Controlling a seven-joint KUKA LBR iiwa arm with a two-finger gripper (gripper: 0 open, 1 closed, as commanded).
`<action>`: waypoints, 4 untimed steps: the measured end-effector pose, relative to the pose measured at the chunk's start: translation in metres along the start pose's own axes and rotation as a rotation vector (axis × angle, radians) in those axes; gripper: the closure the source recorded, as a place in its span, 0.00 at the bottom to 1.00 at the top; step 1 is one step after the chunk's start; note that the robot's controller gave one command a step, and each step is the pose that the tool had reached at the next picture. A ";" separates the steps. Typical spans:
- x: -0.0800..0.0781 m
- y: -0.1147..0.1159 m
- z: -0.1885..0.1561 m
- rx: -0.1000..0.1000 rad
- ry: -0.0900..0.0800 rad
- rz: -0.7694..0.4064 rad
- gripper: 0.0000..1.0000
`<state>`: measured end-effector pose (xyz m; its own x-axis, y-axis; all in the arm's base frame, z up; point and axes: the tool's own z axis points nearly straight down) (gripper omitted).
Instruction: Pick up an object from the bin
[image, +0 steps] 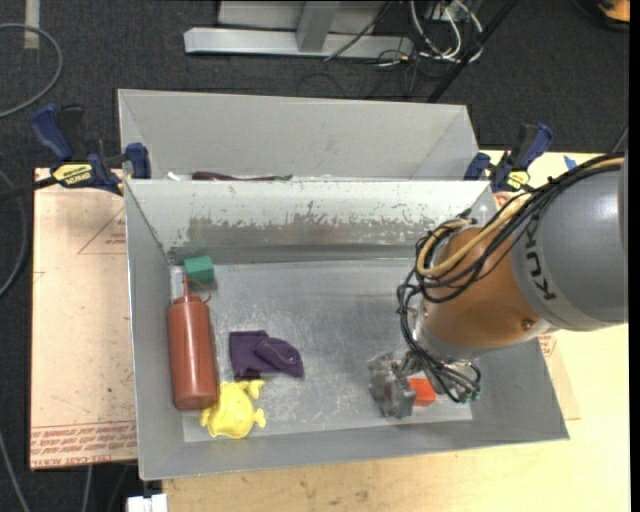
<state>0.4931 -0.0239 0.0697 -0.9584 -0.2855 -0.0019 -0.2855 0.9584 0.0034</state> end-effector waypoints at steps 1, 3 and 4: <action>0.000 0.000 0.000 0.000 0.000 0.000 1.00; -0.003 -0.016 -0.111 -0.001 0.002 0.068 1.00; -0.030 -0.037 -0.097 -0.003 0.005 0.028 0.00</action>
Offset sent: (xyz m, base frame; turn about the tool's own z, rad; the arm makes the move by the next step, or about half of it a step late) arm -0.0089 -0.0205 0.0874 0.0258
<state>0.5322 -0.0517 0.1669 -0.9660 -0.2585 0.0032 -0.2584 0.9660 0.0066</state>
